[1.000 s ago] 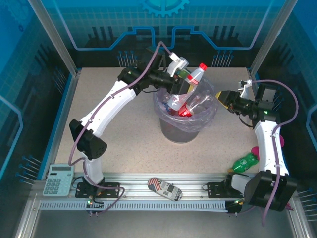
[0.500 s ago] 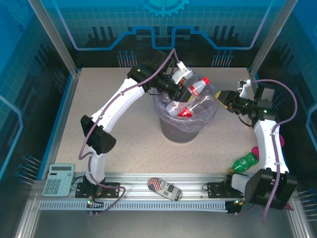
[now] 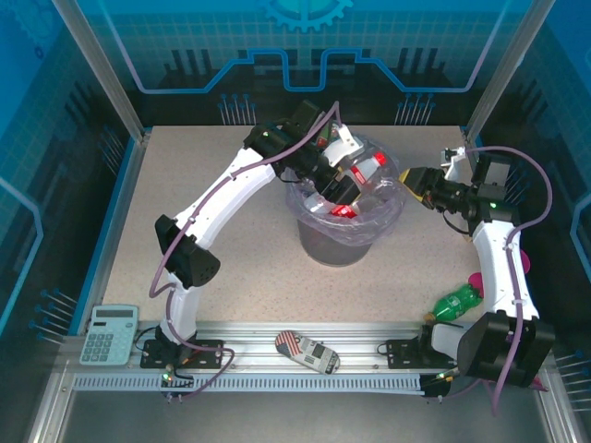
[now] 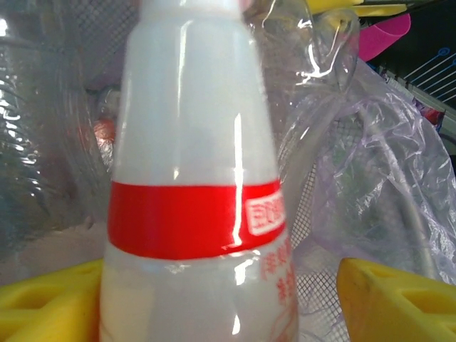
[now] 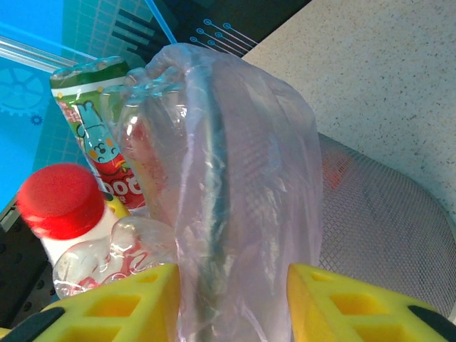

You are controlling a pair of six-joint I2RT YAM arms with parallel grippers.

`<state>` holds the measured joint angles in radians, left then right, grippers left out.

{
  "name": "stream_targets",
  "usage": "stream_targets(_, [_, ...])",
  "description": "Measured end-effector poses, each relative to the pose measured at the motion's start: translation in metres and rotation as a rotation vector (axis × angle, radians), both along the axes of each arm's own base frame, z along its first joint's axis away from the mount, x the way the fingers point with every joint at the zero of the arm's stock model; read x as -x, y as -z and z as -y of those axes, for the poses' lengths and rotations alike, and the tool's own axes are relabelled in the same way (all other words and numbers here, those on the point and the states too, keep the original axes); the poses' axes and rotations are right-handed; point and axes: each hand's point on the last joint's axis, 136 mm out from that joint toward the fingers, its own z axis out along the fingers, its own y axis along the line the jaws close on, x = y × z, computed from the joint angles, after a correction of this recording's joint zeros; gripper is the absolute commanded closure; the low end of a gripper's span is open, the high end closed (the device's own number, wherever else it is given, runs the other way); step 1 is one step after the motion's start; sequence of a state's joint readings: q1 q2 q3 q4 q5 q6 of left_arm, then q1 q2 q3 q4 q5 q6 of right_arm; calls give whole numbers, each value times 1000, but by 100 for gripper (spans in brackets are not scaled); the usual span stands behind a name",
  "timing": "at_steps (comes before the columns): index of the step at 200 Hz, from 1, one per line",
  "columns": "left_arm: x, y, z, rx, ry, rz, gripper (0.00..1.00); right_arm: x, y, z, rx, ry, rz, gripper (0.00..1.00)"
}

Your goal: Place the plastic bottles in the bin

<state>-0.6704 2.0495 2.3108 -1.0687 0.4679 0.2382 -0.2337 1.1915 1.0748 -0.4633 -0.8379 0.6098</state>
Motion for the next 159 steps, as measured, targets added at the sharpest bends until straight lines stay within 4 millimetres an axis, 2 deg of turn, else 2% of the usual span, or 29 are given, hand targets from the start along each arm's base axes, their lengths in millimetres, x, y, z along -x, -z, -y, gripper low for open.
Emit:
stream_targets(31, [-2,-7,2,23,-2,16,24,0,-5,-1,7,-1,6,56])
stream_targets(87, [2,-36,-1,93,-16,77,44,-1,-5,1,15,8,4,58])
stream_targets(125, [1,-23,-2,73,-23,64,55,1,-4,0,15,7,-5,58])
stream_targets(159, [2,-17,-4,73,-32,69,58,1,-3,-1,16,3,-8,59])
